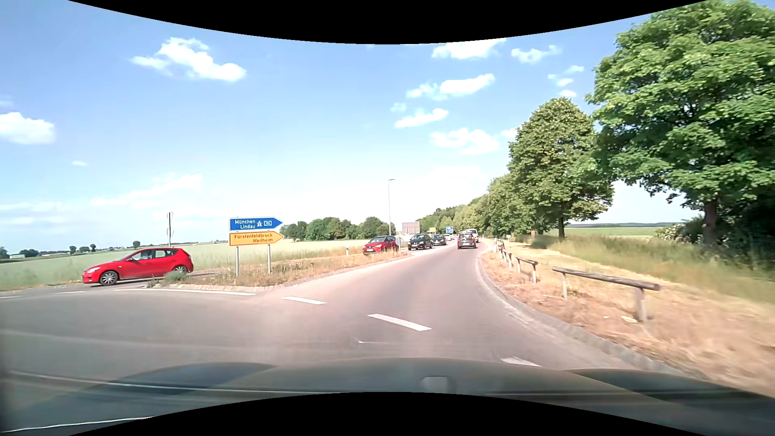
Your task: Follow the waypoints while adhering to traffic rules and regulations
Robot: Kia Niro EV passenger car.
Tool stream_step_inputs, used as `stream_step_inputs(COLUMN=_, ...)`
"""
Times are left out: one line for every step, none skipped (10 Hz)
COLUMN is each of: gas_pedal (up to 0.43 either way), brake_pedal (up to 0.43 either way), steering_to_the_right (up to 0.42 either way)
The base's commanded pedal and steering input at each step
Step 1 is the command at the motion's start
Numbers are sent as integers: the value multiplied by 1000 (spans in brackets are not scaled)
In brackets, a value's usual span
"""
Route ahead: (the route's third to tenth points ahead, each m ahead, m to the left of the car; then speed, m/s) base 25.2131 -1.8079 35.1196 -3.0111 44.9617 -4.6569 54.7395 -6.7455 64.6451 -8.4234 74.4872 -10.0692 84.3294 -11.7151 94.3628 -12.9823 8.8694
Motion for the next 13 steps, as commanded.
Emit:
stream_step_inputs(gas_pedal=98, brake_pedal=6, steering_to_the_right=-33)
stream_step_inputs(gas_pedal=118, brake_pedal=6, steering_to_the_right=-11)
stream_step_inputs(gas_pedal=138, brake_pedal=6, steering_to_the_right=18)
stream_step_inputs(gas_pedal=150, brake_pedal=6, steering_to_the_right=33)
stream_step_inputs(gas_pedal=177, brake_pedal=6, steering_to_the_right=42)
stream_step_inputs(gas_pedal=177, brake_pedal=6, steering_to_the_right=55)
stream_step_inputs(gas_pedal=177, brake_pedal=6, steering_to_the_right=64)
stream_step_inputs(gas_pedal=177, brake_pedal=6, steering_to_the_right=70)
stream_step_inputs(gas_pedal=177, brake_pedal=6, steering_to_the_right=72)
stream_step_inputs(gas_pedal=177, brake_pedal=6, steering_to_the_right=72)
stream_step_inputs(gas_pedal=268, brake_pedal=6, steering_to_the_right=71)
stream_step_inputs(gas_pedal=268, brake_pedal=6, steering_to_the_right=70)
stream_step_inputs(gas_pedal=268, brake_pedal=6, steering_to_the_right=69)
